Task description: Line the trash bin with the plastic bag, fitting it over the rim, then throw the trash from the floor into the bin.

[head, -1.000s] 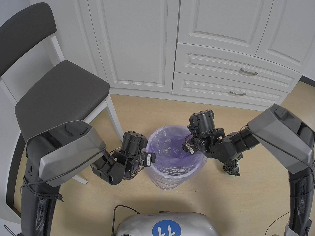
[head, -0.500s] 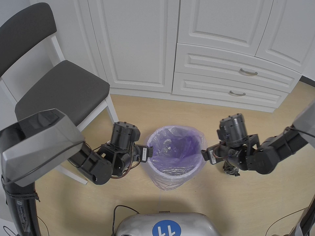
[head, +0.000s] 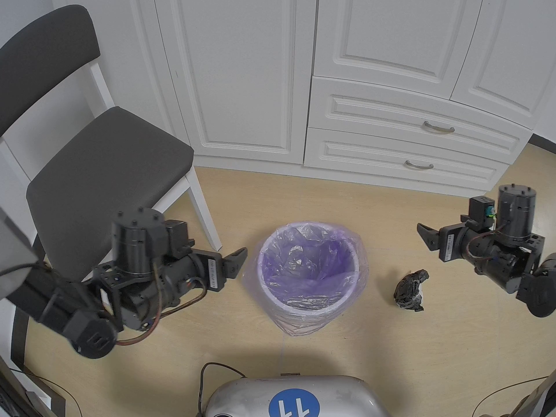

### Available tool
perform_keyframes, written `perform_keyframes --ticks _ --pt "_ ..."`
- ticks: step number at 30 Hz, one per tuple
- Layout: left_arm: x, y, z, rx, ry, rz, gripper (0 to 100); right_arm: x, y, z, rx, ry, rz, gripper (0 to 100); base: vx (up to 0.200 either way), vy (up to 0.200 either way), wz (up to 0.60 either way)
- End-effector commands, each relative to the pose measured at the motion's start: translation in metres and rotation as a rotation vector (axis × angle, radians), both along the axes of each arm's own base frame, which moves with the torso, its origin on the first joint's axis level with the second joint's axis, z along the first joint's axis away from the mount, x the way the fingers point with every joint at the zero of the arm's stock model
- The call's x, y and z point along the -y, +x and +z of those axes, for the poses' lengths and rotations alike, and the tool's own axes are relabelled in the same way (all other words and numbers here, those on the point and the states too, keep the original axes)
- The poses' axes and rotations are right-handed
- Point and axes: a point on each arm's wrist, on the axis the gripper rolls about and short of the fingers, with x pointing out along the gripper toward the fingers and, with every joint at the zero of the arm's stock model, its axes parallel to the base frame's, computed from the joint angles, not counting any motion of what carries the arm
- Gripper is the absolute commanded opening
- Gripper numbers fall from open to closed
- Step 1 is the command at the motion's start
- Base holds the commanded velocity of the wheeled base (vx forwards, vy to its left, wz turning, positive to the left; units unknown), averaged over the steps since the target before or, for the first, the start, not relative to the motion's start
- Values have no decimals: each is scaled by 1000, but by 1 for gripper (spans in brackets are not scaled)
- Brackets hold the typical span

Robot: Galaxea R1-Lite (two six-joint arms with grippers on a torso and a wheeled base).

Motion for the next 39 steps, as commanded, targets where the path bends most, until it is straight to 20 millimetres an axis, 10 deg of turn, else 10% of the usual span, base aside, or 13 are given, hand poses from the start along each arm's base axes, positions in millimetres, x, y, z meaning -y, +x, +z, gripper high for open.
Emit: perform_keyframes --ticks 1,7,18,26,32,39 --pt "-48 -60 47 144 -95 12 100 22 -56 44 181 -85 33 100 0 0 0" --pt "-58 -66 69 143 -92 7 100 23 -91 71 211 -73 82 100 0 0 0" --pt "-53 -76 90 95 -77 -48 100 58 -121 48 148 -298 -91 100 0 0 0" --pt "-50 -86 86 87 -75 -71 100 64 -113 70 -7 -276 -110 100 0 0 0" --pt "-59 -100 92 126 -92 -69 100 61 -58 76 -290 63 -38 100 0 0 0" --pt "-63 -104 101 169 -114 -60 100 78 14 10 -562 112 -57 100 0 0 0"
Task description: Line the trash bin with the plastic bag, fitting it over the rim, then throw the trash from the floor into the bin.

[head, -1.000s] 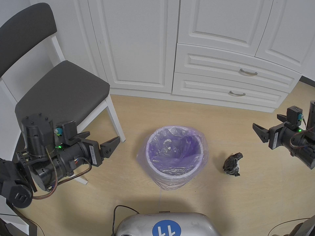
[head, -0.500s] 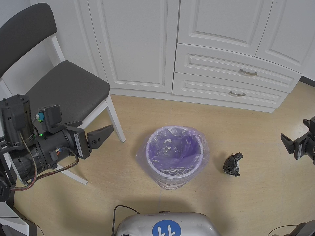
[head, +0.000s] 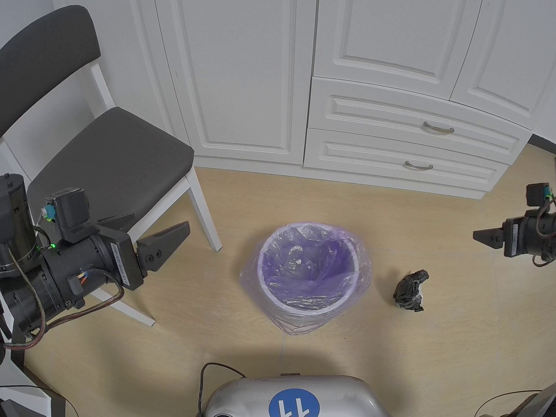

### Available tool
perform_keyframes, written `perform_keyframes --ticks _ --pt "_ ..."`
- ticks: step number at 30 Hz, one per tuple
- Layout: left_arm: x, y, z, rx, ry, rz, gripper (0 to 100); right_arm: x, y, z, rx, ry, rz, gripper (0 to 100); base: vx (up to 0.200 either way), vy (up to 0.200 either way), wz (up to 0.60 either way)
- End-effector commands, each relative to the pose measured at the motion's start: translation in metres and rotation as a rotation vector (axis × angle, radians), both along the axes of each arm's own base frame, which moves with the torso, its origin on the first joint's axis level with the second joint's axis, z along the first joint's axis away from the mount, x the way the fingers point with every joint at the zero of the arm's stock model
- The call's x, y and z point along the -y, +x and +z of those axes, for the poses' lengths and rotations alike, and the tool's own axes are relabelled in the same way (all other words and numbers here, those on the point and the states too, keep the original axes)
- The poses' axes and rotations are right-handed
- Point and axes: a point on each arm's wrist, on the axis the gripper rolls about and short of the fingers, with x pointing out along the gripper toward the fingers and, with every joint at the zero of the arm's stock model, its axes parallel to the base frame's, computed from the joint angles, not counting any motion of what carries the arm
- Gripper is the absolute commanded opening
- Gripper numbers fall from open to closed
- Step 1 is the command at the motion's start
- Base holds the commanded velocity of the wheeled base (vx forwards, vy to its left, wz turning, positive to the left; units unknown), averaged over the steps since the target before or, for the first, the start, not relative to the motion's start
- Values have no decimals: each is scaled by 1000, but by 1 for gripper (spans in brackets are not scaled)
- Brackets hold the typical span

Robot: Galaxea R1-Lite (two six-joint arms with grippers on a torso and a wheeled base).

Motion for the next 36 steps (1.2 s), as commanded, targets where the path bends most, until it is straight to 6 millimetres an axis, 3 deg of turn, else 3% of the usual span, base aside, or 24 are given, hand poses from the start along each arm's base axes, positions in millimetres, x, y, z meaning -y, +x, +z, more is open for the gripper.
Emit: perform_keyframes --ticks 1,5,10,15,21,27,36 --pt "-6 -8 9 50 -29 8 100 17 76 -62 -288 64 -33 100 0 0 0" --pt "-8 -9 10 55 -30 16 100 32 120 -125 -391 64 -48 100 0 0 0" --pt "-10 -11 12 64 -36 16 100 47 157 -187 -450 71 -83 100 0 0 0" --pt "-10 -12 12 64 -36 16 100 49 184 -227 -481 80 -90 100 0 0 0" --pt "-9 -10 11 60 -32 16 100 46 205 -255 -499 79 -75 100 0 0 0" --pt "-9 -9 10 54 -28 22 100 29 246 -260 -415 68 -32 100 0 0 0" --pt "-13 -6 9 65 2 57 100 29 262 -281 -432 64 -38 100 0 0 0"
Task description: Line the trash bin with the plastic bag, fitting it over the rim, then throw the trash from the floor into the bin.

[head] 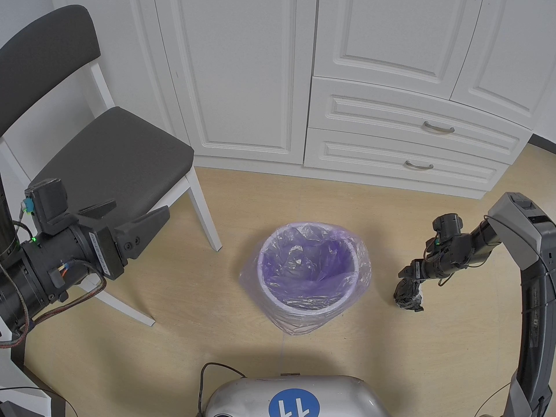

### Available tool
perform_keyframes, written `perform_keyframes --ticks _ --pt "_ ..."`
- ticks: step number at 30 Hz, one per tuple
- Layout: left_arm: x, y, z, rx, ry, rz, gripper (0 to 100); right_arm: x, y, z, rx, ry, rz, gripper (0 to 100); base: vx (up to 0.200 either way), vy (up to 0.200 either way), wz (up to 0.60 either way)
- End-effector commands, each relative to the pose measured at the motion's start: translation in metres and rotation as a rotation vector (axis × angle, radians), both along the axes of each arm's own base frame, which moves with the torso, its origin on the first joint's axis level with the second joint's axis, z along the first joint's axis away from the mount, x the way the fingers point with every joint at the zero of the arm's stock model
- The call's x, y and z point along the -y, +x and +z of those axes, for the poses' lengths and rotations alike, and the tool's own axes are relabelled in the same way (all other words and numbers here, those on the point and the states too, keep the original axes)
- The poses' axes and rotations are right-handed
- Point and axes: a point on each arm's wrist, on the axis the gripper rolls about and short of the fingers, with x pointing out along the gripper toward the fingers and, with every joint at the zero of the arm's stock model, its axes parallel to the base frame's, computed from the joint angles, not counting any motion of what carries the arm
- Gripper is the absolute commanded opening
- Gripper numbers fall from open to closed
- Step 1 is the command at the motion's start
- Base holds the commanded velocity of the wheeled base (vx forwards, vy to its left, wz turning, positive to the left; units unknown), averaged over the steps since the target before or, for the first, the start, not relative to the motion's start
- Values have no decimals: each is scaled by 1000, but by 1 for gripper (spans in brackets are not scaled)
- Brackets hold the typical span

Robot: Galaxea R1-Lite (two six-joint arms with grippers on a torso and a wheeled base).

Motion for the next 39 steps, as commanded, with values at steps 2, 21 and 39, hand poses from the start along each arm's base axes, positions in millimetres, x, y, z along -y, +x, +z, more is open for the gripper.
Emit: perform_keyframes --ticks 2,21,39 --pt "0 2 -3 -5 17 8 100 1 11 -29 -29 -3 -9 100 0 0 0" --pt "0 2 -5 -13 24 14 100 5 16 -26 -202 23 -52 100 0 0 0" --pt "-1 0 -5 -9 23 14 100 3 14 -26 -256 47 -84 0 0 0 0"
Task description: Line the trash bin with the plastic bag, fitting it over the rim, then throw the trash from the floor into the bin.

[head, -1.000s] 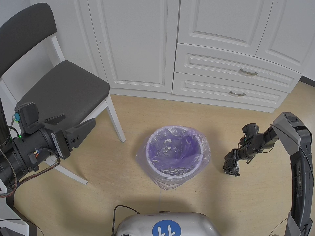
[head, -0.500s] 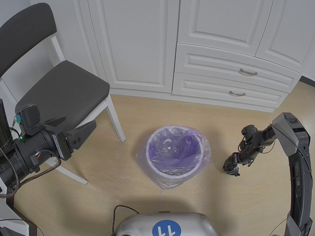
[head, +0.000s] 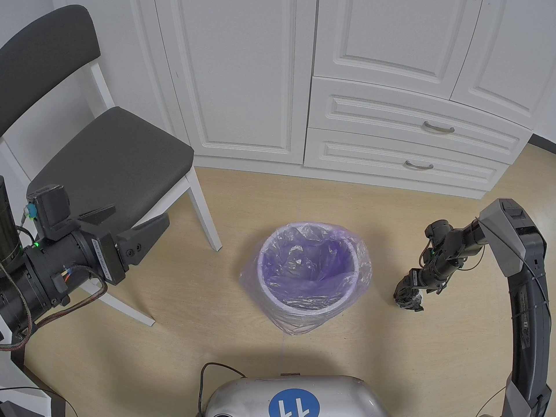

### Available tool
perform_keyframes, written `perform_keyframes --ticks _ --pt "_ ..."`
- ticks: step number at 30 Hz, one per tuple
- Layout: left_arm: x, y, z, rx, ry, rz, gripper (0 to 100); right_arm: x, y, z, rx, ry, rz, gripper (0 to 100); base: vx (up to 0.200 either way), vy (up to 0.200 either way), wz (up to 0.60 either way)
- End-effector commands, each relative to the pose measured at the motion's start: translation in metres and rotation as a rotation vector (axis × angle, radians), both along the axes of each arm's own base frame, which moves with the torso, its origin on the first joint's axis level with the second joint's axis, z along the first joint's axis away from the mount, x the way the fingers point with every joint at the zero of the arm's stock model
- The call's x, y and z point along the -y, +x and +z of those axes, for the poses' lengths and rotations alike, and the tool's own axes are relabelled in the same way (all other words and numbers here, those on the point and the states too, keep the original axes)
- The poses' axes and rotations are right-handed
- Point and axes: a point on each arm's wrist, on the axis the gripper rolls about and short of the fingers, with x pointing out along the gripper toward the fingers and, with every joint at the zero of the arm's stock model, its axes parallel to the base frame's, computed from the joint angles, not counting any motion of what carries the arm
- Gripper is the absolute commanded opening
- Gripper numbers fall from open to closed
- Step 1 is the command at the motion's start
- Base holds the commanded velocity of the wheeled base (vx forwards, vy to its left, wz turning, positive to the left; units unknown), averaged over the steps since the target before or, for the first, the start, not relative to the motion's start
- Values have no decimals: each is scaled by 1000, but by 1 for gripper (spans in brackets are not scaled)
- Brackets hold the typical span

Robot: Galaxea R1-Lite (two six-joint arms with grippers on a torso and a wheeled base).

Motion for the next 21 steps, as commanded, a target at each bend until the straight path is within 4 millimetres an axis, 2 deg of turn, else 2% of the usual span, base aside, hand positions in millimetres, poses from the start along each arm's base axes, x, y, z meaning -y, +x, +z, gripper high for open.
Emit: perform_keyframes --ticks 1,8,10,16,21 --pt "-1 0 1 3 -2 2 100 0 0 0 1 0 0 0 0 0 0" --pt "-1 -2 2 8 -5 0 100 -1 -1 1 3 0 3 0 0 0 0" --pt "-1 -2 2 11 -6 8 100 1 -4 8 7 2 -1 0 0 0 0" --pt "-3 -6 6 31 -14 14 100 1 -26 60 49 -5 9 0 0 0 0" --pt "-6 -11 9 66 14 10 100 0 -56 122 137 -35 49 0 0 0 0"
